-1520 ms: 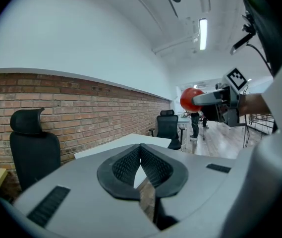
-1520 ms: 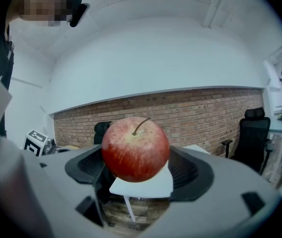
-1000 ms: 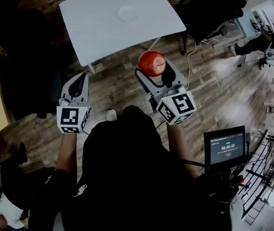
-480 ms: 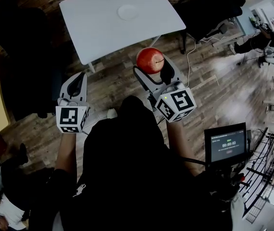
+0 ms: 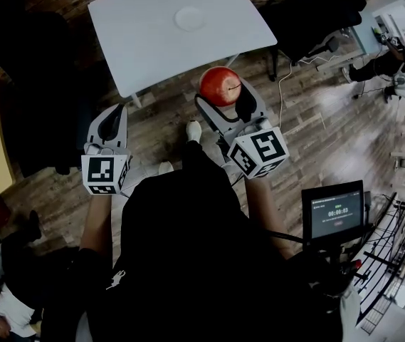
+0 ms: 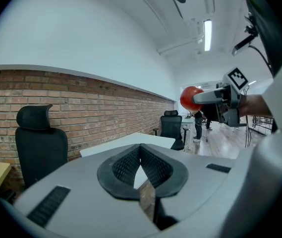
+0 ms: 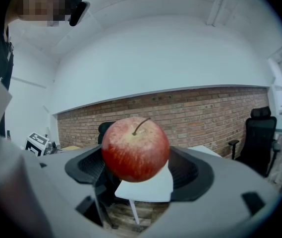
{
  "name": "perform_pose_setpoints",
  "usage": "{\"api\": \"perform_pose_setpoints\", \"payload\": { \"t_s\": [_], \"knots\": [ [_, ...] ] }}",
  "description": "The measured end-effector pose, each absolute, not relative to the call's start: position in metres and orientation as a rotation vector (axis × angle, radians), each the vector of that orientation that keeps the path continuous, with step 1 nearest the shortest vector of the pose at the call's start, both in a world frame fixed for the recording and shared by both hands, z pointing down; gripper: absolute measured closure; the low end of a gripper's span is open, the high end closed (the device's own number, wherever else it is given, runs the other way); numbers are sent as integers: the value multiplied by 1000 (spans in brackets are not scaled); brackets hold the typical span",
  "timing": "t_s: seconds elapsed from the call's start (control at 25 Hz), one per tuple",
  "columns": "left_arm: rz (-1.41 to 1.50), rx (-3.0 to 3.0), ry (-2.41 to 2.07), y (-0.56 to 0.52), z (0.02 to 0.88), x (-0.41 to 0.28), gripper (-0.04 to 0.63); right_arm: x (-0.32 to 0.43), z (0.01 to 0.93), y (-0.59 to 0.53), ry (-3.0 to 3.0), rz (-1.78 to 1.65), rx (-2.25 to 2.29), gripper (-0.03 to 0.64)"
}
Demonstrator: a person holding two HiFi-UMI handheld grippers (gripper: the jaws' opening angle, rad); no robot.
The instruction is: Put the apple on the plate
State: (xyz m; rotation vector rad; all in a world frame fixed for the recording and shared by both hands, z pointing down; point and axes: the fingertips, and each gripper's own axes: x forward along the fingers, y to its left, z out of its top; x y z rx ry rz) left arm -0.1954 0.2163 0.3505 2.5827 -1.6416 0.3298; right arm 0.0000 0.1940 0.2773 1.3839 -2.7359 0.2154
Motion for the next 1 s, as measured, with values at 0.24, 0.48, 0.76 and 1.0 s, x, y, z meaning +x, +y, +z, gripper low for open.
{"api": "perform_pose_setpoints", "payload": {
  "t_s": [0.24, 0.48, 0.76, 1.0],
  "knots": [
    [332, 2570, -1628, 195, 355, -189, 588, 3, 282, 168, -2753, 241, 1359, 221],
    [383, 2551, -1608, 120, 359, -158, 588, 36, 294, 92, -2737, 310, 1357, 221],
    [376, 2544, -1672, 113, 347, -164, 588, 30, 284, 80, -2774, 284, 1313, 221],
    [413, 2498, -1695, 65, 347, -143, 588, 47, 288, 26, -2790, 323, 1244, 221]
  ]
}}
